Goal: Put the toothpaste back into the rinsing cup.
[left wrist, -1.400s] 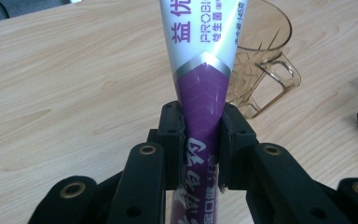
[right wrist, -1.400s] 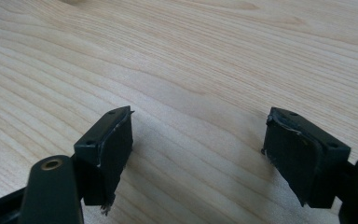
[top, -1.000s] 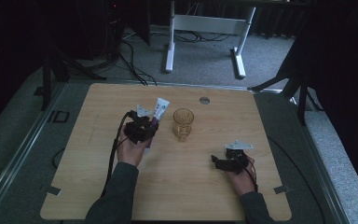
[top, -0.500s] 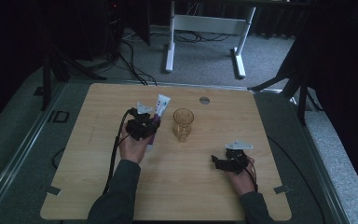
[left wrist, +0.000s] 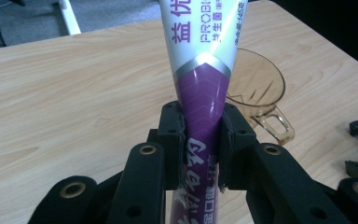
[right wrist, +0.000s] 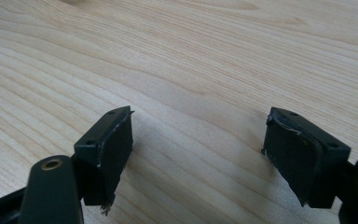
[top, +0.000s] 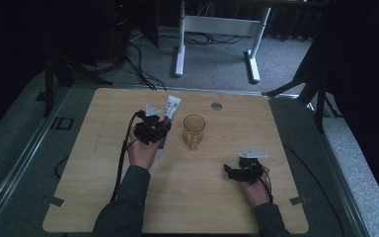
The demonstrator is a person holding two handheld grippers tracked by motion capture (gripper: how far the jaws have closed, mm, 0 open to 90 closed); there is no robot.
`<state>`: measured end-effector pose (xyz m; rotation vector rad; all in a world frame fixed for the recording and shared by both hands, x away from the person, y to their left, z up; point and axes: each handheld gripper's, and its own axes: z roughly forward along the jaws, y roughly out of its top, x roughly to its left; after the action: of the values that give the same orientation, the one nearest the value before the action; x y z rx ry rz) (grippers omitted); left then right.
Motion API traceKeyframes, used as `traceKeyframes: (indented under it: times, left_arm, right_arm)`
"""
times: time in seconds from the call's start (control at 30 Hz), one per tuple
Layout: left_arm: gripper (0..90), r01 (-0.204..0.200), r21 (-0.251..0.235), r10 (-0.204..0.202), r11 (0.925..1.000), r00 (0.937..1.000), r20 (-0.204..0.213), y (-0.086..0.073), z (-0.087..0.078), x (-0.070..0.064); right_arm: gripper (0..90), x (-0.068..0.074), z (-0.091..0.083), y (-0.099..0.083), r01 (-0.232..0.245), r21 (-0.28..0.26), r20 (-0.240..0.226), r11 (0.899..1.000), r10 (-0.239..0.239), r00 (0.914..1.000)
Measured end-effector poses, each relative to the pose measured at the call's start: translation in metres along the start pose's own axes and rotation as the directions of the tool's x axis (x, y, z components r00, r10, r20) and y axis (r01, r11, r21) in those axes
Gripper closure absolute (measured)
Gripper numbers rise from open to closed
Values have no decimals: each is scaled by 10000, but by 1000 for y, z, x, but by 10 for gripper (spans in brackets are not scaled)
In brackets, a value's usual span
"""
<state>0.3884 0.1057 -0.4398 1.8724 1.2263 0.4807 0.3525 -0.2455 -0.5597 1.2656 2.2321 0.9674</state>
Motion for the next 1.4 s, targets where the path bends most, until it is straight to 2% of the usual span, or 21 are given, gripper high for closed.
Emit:
traceKeyframes:
  times: [0.17,0.37,0.53,1.0,1.4]
  left_arm:
    - [739,-19,-199,19,9998,10000,34,6,0,0]
    - [739,163,-448,-159,9989,9998,104,12,-2,1]
    - [739,58,-539,-48,9985,9998,186,19,-5,-1]
    - [738,166,-844,-133,9963,9991,396,33,-9,-2]
    - [737,14,-1184,46,9930,9987,503,49,-13,-7]
  right_arm:
    - [235,0,0,0,13,-7,5,10000,-13,10000]
    - [235,0,0,0,18,-11,1,10000,-18,10000]
    - [235,0,0,0,5,-8,0,10000,-5,10000]
    - [235,0,0,0,13,-8,3,10000,-13,10000]
    - [235,0,0,0,8,-5,2,10000,-8,10000]
